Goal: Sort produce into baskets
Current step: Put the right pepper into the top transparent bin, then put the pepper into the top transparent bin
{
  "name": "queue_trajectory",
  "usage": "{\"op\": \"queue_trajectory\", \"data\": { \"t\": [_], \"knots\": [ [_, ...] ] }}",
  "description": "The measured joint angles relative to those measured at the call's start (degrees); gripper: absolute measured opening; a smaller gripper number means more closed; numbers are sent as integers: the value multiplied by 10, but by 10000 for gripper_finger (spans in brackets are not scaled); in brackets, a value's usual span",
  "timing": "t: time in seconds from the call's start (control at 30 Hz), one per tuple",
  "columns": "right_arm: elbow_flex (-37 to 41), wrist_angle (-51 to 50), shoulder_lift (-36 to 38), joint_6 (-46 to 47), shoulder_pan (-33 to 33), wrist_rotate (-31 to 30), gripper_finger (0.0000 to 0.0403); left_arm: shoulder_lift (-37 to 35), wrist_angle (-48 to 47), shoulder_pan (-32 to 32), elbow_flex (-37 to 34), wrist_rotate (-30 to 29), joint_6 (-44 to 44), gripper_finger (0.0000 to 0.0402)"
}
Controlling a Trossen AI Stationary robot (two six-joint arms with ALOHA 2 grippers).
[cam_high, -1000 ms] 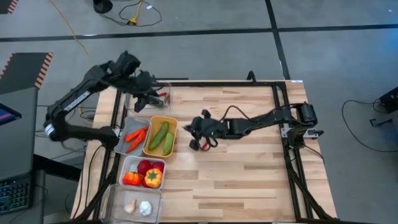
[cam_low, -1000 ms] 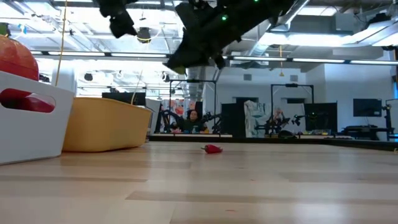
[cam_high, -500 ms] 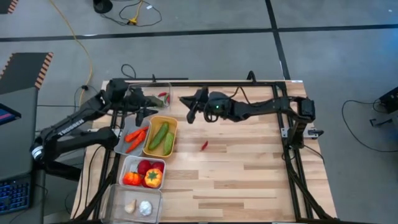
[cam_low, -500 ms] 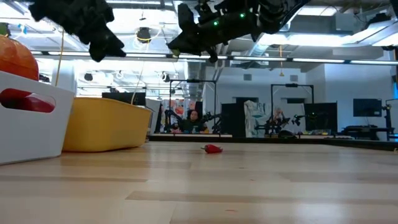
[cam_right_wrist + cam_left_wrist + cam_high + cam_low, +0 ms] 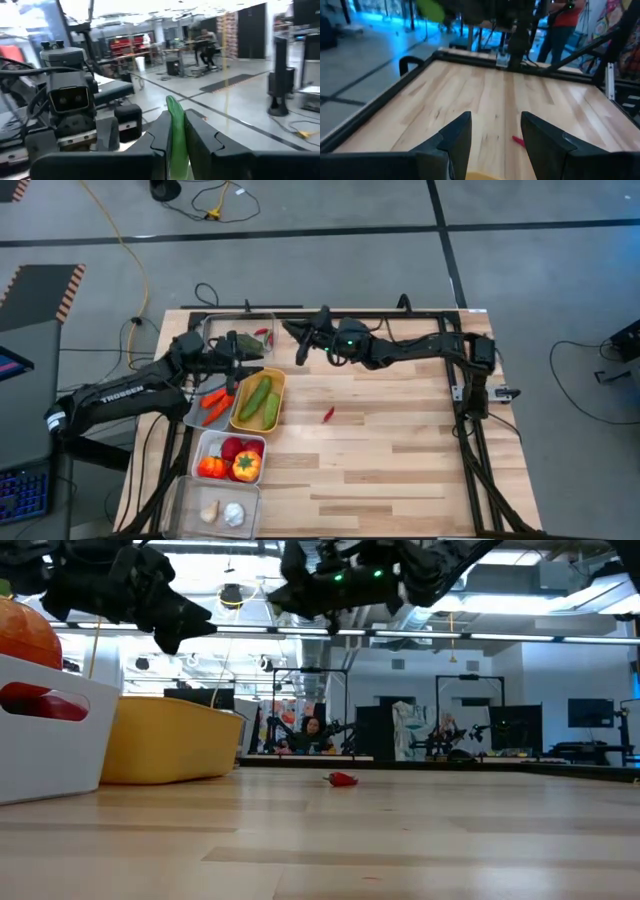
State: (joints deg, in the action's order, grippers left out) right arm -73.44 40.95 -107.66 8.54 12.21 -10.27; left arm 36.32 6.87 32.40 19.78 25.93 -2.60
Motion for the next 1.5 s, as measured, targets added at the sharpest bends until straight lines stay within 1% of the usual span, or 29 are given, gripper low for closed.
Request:
{"op": "queue_trajectory", "data": {
  "t": [0.13, 0.2, 0.47, 0.67, 0.83, 0.93, 1.03, 1.13, 1.27, 1.37, 1.5],
  "knots": [
    [-56, -3, -56, 0, 3, 23, 71, -26, 8, -30, -27, -54, 1, 157],
    [-88, -2, -87, 0, 6, 32, 71, -47, 1, -42, -41, -70, -1, 157],
    [-206, -8, -195, 0, 19, 43, 71, -145, -5, -63, -74, -79, -22, 157],
    [-287, -10, -259, 0, 19, 44, 71, -202, -46, -63, -75, -80, -5, 157],
    [-354, -83, -299, 1, 23, 44, 76, -245, -83, -63, -76, -90, 1, 157],
    [-393, -146, -315, 5, 23, 44, 97, -269, -89, -67, -85, -95, -1, 157],
    [-423, -185, -329, 18, 25, 44, 129, -296, -89, -74, -104, -109, -5, 157],
    [-436, -197, -333, 20, 25, 44, 164, -323, -89, -83, -125, -130, -18, 157],
    [-436, -197, -333, 20, 26, 44, 204, -361, -88, -92, -148, -143, -36, 157],
    [-436, -212, -324, 20, 26, 44, 223, -361, -78, -98, -159, -148, -44, 157],
    [-436, -311, -277, 1, 26, 44, 229, -362, -72, -109, -164, -162, -40, 157]
  ]
}}
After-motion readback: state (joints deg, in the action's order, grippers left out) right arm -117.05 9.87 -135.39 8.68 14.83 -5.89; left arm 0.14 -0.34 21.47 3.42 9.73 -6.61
